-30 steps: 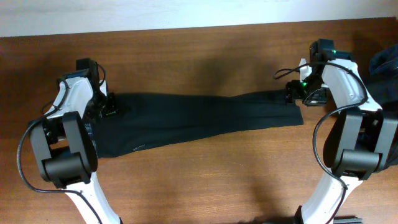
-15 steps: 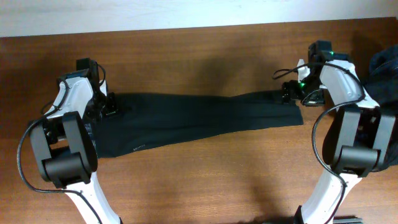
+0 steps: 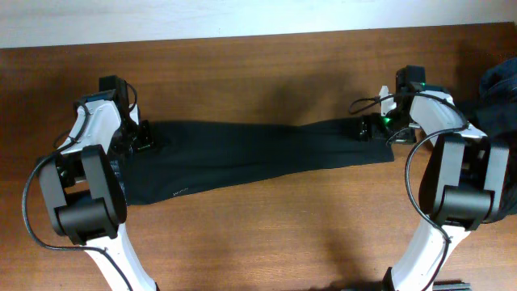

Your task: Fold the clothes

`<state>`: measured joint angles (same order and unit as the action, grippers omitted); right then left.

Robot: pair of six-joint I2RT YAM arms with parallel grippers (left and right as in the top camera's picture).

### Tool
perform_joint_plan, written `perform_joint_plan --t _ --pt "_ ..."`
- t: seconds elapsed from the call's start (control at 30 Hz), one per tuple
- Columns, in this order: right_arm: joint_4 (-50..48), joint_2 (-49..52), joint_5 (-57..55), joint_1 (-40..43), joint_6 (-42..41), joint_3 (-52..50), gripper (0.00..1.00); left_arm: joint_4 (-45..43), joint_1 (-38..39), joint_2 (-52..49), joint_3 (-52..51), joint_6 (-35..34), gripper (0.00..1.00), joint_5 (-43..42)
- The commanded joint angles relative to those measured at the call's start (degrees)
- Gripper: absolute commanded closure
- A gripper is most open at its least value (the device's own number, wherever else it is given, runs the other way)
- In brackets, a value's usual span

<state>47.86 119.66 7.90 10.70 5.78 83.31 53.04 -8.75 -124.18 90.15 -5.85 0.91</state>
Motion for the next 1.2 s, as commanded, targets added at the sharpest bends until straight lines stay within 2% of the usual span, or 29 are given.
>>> perform_joint_plan --t 0.0,0.07,0.33,0.57,0.6,0.67,0.73,0.77,1.07,1.17 --pt "-0.33 1.92 10.51 -0.28 1.20 -2.47 0.07 -0.11 -0.81 -1.60 -1.73 0.09 0.01 1.90" --pt "-0.31 1.92 12.90 -0.28 1.31 -2.47 0.07 -0.11 -0.79 -1.60 -1.73 0.09 0.01 1.90" --pt "1.40 1.92 13.14 -0.28 1.31 -2.47 0.20 -0.11 -0.79 -1.60 -1.73 0.09 0.01 1.90" --pt "2.10 1.92 13.09 -0.28 1.57 -2.51 0.27 -0.11 -0.79 -1.60 -1.73 0.09 0.00 1.90" --pt "2.10 1.92 13.09 -0.28 2.51 -2.54 0.34 -0.11 -0.79 -1.60 -1.73 0.09 0.01 1.90" --pt "2.10 1.92 13.09 -0.28 3.48 -2.54 0.57 -0.11 -0.79 -1.60 -1.73 0.09 0.01 1.90" --pt "2.01 1.92 13.09 -0.28 3.48 -2.54 0.87 -0.11 -0.79 -1.60 -1.73 0.09 0.01 1.90" --pt "1.90 1.92 13.05 -0.28 3.48 -2.51 0.96 -0.11 -0.79 -1.60 -1.73 0.09 0.01 1.90" --pt "8.13 1.55 12.13 1.42 3.80 4.70 0.96 -0.11 -0.79 -1.60 -1.73 0.09 0.01 1.90" --pt "10.14 1.55 7.89 1.49 3.87 6.82 0.96 -0.11 -0.79 -1.60 -1.73 0.09 0.00 1.90"
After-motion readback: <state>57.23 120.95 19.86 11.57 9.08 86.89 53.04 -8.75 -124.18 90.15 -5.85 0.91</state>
